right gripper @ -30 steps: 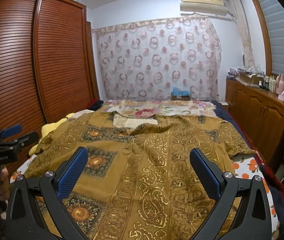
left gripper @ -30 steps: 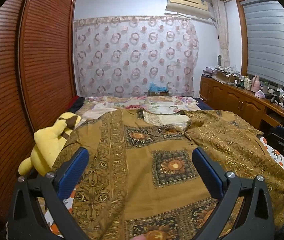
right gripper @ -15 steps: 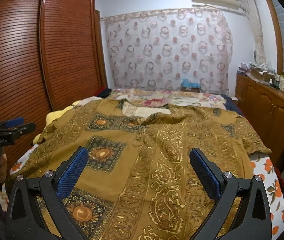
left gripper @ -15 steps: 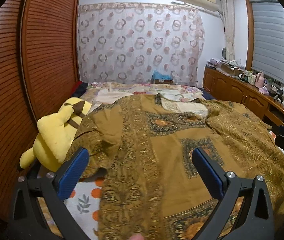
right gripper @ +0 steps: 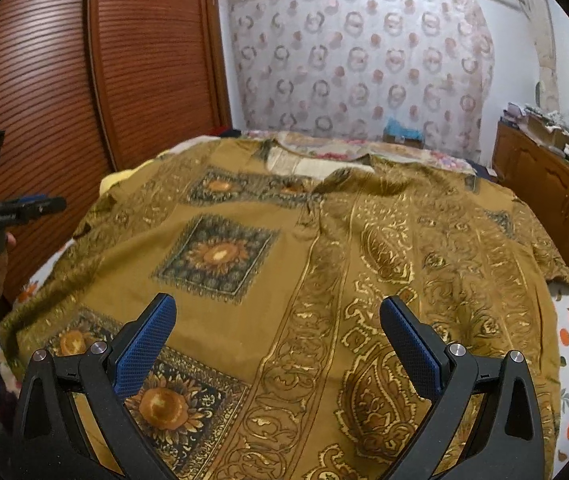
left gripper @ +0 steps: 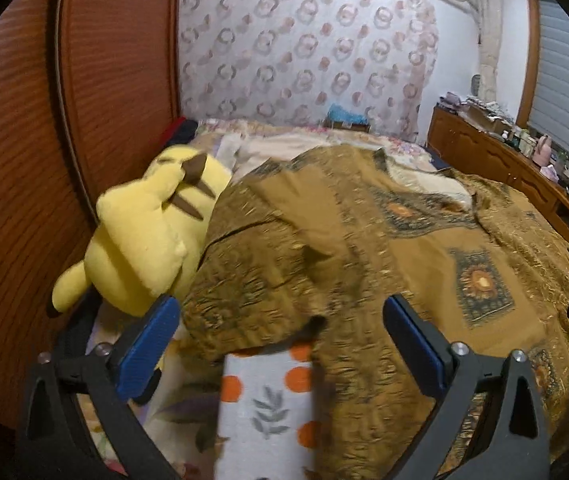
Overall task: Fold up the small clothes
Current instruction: 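Grasp the gold shirt's side edge with the left gripper and fold it inward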
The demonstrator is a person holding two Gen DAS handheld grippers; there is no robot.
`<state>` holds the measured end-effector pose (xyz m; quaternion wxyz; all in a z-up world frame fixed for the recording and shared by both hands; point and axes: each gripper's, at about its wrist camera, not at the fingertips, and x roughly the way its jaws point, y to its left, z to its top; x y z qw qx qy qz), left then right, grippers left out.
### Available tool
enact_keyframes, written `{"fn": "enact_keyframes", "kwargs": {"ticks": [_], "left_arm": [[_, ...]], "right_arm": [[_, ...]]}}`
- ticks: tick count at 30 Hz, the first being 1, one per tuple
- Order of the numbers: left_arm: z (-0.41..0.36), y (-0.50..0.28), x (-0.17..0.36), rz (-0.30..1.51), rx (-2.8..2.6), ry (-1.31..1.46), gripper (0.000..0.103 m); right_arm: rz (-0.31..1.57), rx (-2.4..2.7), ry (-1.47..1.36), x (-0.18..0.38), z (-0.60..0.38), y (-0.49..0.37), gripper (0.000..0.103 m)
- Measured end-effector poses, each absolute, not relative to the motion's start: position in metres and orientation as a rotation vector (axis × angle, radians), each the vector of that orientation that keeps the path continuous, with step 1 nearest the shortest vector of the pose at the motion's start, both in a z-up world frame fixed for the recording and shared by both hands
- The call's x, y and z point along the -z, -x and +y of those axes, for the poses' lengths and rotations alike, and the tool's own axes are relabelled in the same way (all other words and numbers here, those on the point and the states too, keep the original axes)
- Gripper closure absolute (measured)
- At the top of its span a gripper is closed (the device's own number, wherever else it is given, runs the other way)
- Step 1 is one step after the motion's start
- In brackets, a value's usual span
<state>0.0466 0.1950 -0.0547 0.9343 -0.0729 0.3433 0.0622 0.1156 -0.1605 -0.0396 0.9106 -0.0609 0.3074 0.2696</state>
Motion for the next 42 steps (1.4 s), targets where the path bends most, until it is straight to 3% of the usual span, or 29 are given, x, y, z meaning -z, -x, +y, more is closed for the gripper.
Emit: {"fn": "enact_keyframes", "kwargs": {"ticks": [3,9,15,22,27,42], "left_arm": [[0.211,-0.055,0.071,0.762,-0.128,0.201,0.005],[0.244,-0.066,0.099,0.846,-0.121,0.323,0.021],[0.266,-0.069,0.115,0.879,-0.057,0.471,0.026],[0.265,-0.069,0.116,0.883,0.018,0.531,0.067],[0.251,-0.067,0.099,0.869,-0.028,0.384,0.097],[0.158,-0.092,-0.003,0.697,0.053,0.108,0.099]], "right_arm": [[0.648,-0.558,0.142,0.043,-0.158,-0.116,0.0],[0.661,-0.561,0.167,0.047,-0.155,-0.116,0.0],[0.683,-0.593,0.183,0.045,-0.148,-0.12,0.0],[0.669,-0.63,0.186,0.034,-0.136,-0.126,0.0],[0.653,-0.638,0.203,0.029,-0.128,-0.128,0.0],[0.644,-0.608,0.158,0.028,-0.15,-0.131,0.0]]}}
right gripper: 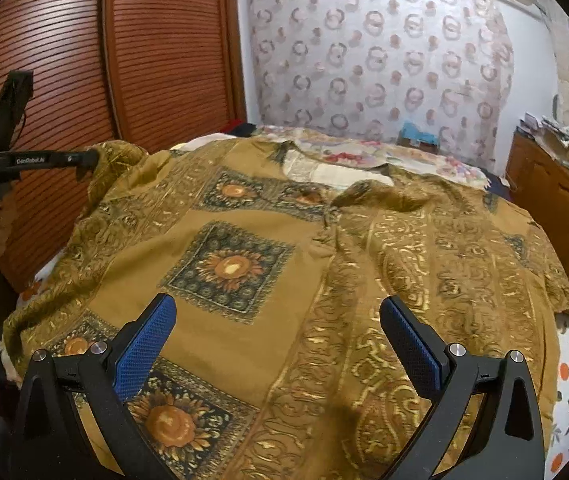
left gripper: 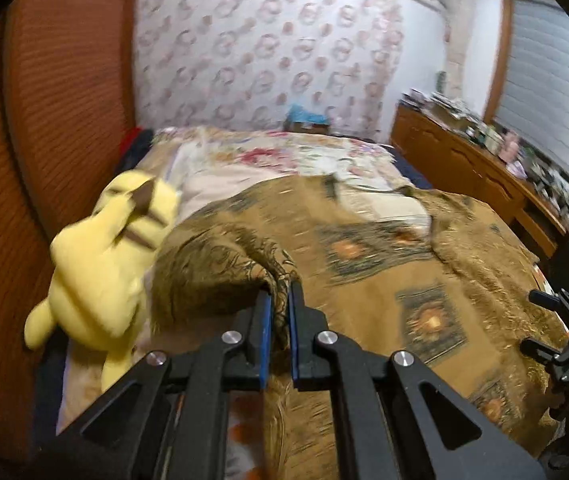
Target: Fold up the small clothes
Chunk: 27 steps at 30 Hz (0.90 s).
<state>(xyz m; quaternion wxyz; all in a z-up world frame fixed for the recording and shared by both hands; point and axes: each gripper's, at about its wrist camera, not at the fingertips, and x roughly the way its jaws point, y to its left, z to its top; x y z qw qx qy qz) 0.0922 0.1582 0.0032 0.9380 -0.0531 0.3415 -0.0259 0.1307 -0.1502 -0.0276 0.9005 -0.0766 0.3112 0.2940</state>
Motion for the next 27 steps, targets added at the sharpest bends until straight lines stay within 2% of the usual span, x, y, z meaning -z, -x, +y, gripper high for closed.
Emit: {"fn": "enact_keyframes", "kwargs": {"ticks": [6,8,10,15,16,23,27], "left_arm": [[0.1,-0.1,-0.003,0.719,0.165,0.004,0.095],[0.09,-0.096,0.001,0.734,0.187,-0.018,0.085],[0.084,-0.09,0.001,0.731,0.186,-0.039,0.063],[0.092,-0.071,-0.005,0.682,0.11,-0.056,0.051],[0.099,-0.065,-0.007,0.673,0.107,-0.038,0.046],[0.135,-0.034,0.004,0.644,0.022,0.056,0.044],[0.157,-0.019,0.012,0.633,-0.042,0.109,0.044]], "right_arm": [[0.649,-0.593,0.136,0.028,-0.165,-0.133,0.0],[0.652,-0.589,0.131,0.028,-0.168,-0.133,0.0],[0.654,-0.587,0.126,0.029,-0.169,-0.134,0.0],[0.653,-0.595,0.138,0.027,-0.166,-0.136,0.0],[0.653,-0.602,0.145,0.025,-0.163,-0.137,0.0],[0.631,-0.705,0.201,0.012,-0.132,-0.144,0.002],[0.61,-0.802,0.242,0.002,-0.096,-0.154,0.01]]}}
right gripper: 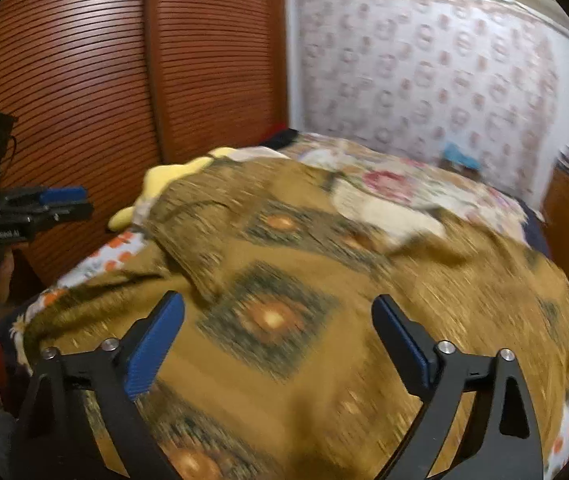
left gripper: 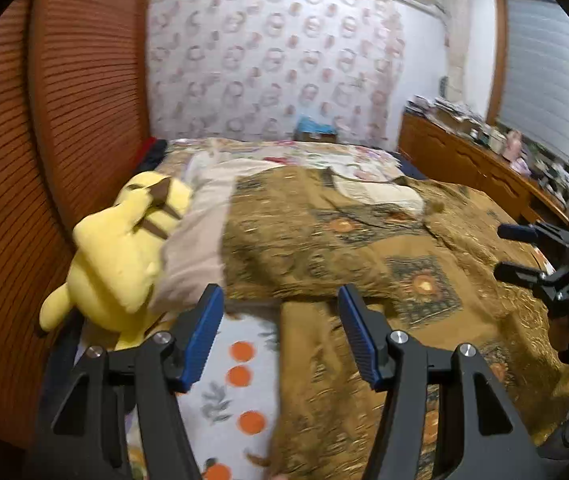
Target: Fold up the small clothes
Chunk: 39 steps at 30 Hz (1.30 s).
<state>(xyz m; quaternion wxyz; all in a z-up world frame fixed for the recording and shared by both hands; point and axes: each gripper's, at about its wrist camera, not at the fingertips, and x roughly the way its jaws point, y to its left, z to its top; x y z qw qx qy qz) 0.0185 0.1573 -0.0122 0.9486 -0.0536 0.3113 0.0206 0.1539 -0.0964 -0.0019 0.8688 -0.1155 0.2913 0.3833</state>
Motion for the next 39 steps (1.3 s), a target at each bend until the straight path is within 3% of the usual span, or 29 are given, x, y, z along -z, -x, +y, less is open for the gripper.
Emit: {"fn": "enact_keyframes", "kwargs": {"ticks": [10,16,20,25,27,30,39], "left_arm": [[0.184,0.009,0.019,0.543,-0.15,0.155,0.044],[0.193,0.02,0.02,0.516,-0.182,0.159,0.044],[0.198,0.02,0.026,0.526,-0.183,0.173,0.044],[0.197,0.02,0.032,0.537,-0.171,0.173,0.045],[0.196,0.019,0.033,0.542,-0.165,0.173,0.045],[0.193,0.018,0.034,0.541,-0.157,0.176,0.044],[0.18,0.01,0.036,0.549,-0.132,0.168,0.044]], "right_arm": [[0.512,-0.966,0.404,0.005,0.034,-0.173,0.018],[0.602,-1.048,0.504,0.033,0.098,-0.178,0.022],[0.651,-1.035,0.631,0.054,0.124,-0.174,0.034],[0.672,-0.996,0.681,0.065,0.124,-0.182,0.066],[0.67,-1.009,0.673,0.063,0.119,-0.185,0.086],[0.659,-1.017,0.616,0.052,0.112,-0.191,0.093],[0.607,-0.925,0.426,0.013,0.075,-0.222,0.096]]}}
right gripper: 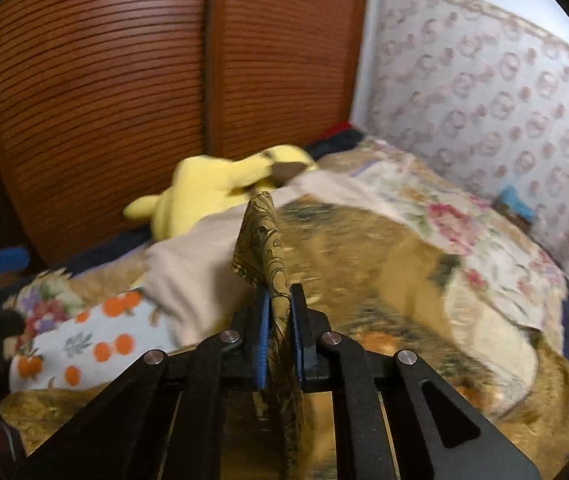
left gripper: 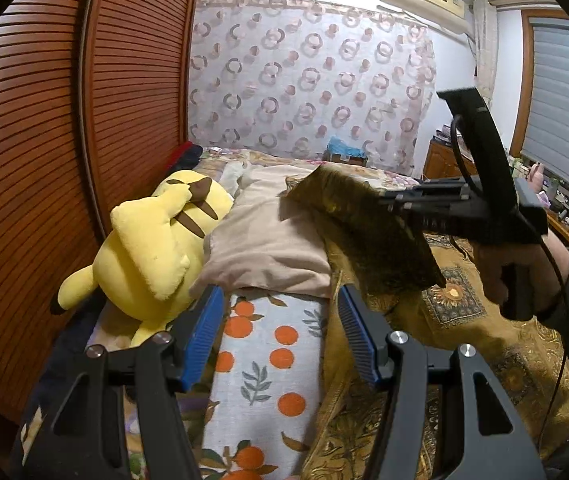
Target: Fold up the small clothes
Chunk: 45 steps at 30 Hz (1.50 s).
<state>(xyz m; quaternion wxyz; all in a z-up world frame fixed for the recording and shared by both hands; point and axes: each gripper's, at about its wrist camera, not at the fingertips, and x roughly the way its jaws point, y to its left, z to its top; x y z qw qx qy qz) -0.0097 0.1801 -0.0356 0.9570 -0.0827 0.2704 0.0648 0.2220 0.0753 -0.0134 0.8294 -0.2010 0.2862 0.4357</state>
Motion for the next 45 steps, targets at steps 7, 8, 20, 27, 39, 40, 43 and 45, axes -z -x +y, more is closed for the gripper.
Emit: {"fn": "enact_keyframes", "kwargs": {"ticks": [7,8,20,27,39,40,43,45], "left_arm": [[0.172,-0.014,0.034,0.54,-0.105,0.167,0.044],[0.171,-0.019,0.034,0.541,-0.098,0.17,0.044],[0.153,-0.086,0.027,0.569,-0.034,0.124,0.045],[0.118,-0.115,0.025,0.574,0.014,0.113,0.045],[0.036,-0.149,0.033,0.64,0.144,0.076,0.045],[0.031,-0.151,0.036,0.651,0.152,0.073,0.045],[0.018,-0.159,0.045,0.691,0.175,0.068,0.044],[0.01,-0.165,0.052,0.726,0.185,0.064,0.044]], "right_arm": [[0.656,-0.721,0.328,0.013,0.034,-0.267,0.083],[0.664,-0.697,0.317,0.013,0.028,-0.272,0.07],[0.654,-0.672,0.294,0.008,-0.059,-0.275,0.047],[0.676,-0.576,0.277,0.011,-0.143,-0.284,0.047],[0.758,-0.323,0.213,0.022,-0.315,-0.308,0.047],[0.766,-0.302,0.206,0.024,-0.328,-0.311,0.047],[0.801,-0.245,0.177,0.033,-0.361,-0.319,0.047],[0.823,-0.215,0.152,0.039,-0.378,-0.323,0.047]]}}
